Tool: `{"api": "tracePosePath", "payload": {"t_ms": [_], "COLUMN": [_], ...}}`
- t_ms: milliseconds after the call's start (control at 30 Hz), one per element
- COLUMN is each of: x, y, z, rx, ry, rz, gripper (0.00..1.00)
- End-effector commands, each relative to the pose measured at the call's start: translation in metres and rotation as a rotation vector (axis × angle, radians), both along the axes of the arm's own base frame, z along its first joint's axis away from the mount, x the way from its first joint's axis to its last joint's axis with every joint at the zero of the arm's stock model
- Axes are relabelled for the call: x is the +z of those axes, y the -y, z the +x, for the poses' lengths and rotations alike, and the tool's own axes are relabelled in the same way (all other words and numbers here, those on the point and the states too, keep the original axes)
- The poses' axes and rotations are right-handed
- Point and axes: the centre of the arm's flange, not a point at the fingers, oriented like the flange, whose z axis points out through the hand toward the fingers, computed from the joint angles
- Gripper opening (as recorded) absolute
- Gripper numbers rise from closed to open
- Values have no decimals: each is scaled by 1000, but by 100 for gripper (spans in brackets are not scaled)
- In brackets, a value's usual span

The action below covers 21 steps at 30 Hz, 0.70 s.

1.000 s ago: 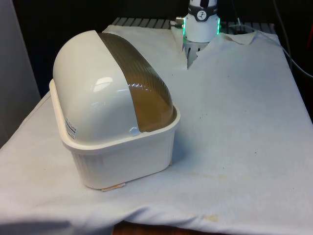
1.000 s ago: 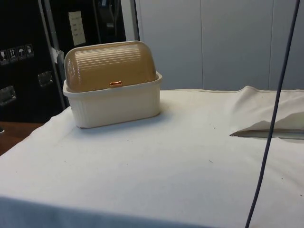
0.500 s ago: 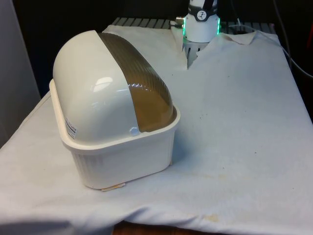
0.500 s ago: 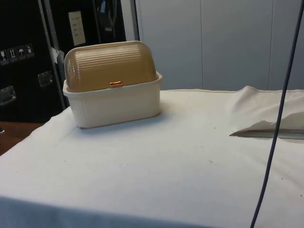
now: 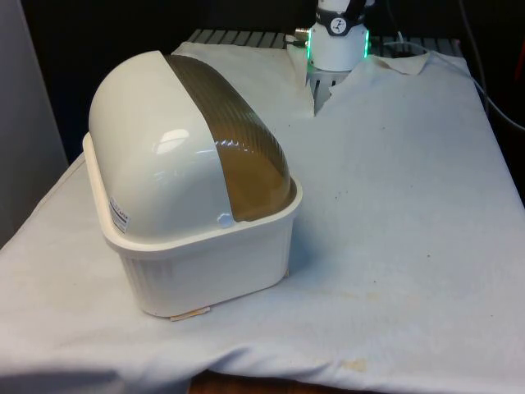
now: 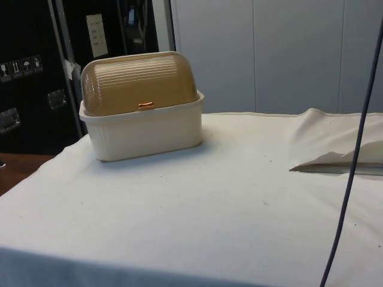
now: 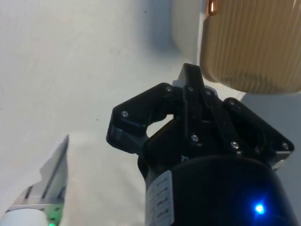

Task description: Open the lid, then close it.

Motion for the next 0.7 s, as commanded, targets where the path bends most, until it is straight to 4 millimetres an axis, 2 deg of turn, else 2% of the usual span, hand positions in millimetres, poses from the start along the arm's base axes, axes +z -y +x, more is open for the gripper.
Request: {"api": "tracePosePath", "payload": {"t_ms": [0, 333, 600, 633, 667], "x": [-2, -15, -48, -44, -51], "y": [-4, -22, -25, -25, -25], "z": [-1, -8, -5, -5, -5], "rx": [3, 8, 0, -3, -1], "ry": [5, 31, 45, 34, 44], "rz": [-15, -83, -97, -97, -96], "gripper": [0, 0, 0, 0, 0]}}
